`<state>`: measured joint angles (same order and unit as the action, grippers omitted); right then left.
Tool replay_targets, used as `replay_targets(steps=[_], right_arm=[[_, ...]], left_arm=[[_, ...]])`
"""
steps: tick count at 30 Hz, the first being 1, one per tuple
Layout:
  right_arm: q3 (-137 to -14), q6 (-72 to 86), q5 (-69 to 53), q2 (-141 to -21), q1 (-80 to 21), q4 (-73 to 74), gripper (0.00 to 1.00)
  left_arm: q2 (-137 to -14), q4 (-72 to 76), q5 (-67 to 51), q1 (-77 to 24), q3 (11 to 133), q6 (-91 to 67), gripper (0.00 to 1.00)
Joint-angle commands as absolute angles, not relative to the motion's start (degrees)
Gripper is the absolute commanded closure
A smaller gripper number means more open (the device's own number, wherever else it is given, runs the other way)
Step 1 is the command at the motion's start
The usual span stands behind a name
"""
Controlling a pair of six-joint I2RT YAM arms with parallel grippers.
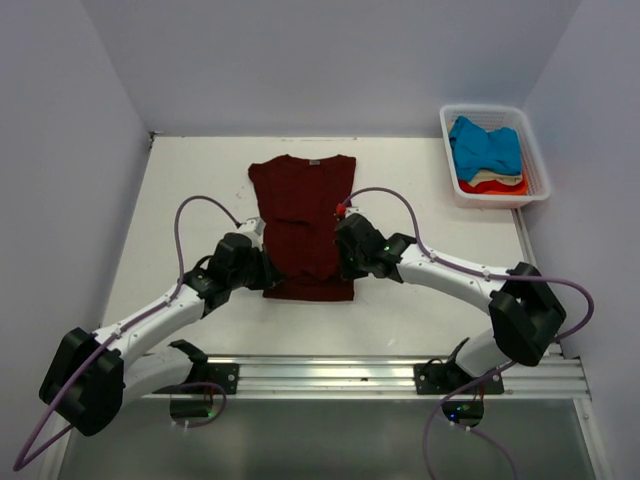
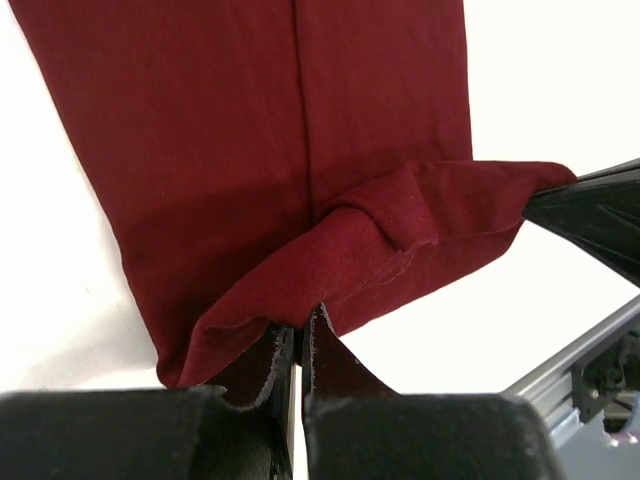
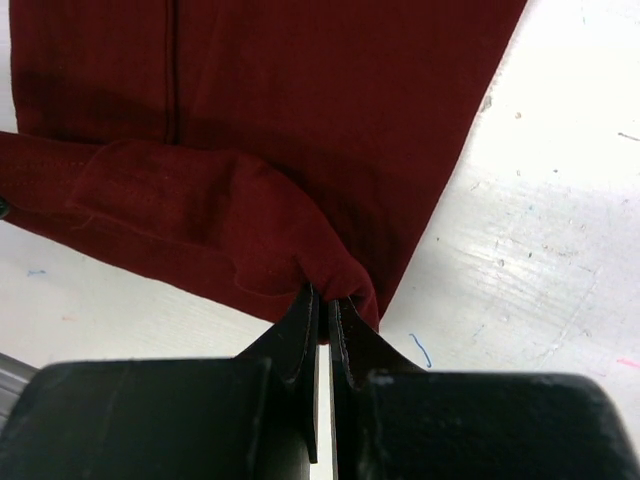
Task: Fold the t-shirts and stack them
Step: Fold the folded rectangular tshirt in 1/3 of the way
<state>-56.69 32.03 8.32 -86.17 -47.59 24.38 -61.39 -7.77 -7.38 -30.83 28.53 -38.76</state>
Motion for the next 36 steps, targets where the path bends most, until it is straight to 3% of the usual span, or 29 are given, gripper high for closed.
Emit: replay_targets(steps=[1, 15, 24, 28, 29, 30, 31, 32, 33, 34, 36], right_arm=[[-60.20, 29.97, 11.07, -86.75, -47.46, 22.06, 1.00], [-70.39, 26.98, 14.33, -91.92, -45.88, 24.52, 1.00], [-82.24, 26.19, 15.64, -100.62, -41.23, 28.29, 1.00], [-90.77, 27.15, 18.88, -110.09, -37.27, 31.89, 1.00], [-96.36, 27.33, 20.03, -112.21, -35.61, 33.12, 0.93], [-99.63, 28.03, 21.26, -114.93, -34.81, 36.53, 0.75], [-102.80, 28.04, 22.31, -117.22, -34.02, 37.95, 0.57], [-105.96, 27.86, 23.02, -121.07, -32.88, 39.45, 0.26], [-110.61, 27.60, 24.07, -121.98, -32.70, 41.81, 0.10], [-111.44, 26.99, 24.69, -122.17, -32.70, 41.57, 0.01], [-107.61, 25.76, 24.35, -118.32, -32.61, 36.78, 0.01]], left_arm=[[-60.82, -4.13, -3.78, -30.94, 31.46, -36.12, 1.00], [-67.40, -1.67, -0.26, -30.24, 35.41, -33.49, 1.00], [-82.15, 4.13, -4.48, -22.86, 45.77, -31.12, 1.00], [-91.10, 4.22, -6.94, -19.26, 53.49, -29.01, 0.99], [-92.80, 4.04, -6.07, -17.86, 55.35, -28.74, 0.86], [-94.47, 3.78, -4.15, -17.32, 58.94, -28.39, 0.58], [-96.48, 3.69, -2.13, -16.88, 60.54, -28.21, 0.01], [-96.76, 3.78, -0.72, -16.00, 61.69, -28.21, 0.00], [-96.25, 5.35, -0.27, -15.65, 62.31, -28.21, 0.00], [-93.80, 5.80, -0.18, -15.38, 62.31, -28.30, 0.00], [-88.72, 8.07, 1.58, -15.29, 60.57, -28.04, 0.00]])
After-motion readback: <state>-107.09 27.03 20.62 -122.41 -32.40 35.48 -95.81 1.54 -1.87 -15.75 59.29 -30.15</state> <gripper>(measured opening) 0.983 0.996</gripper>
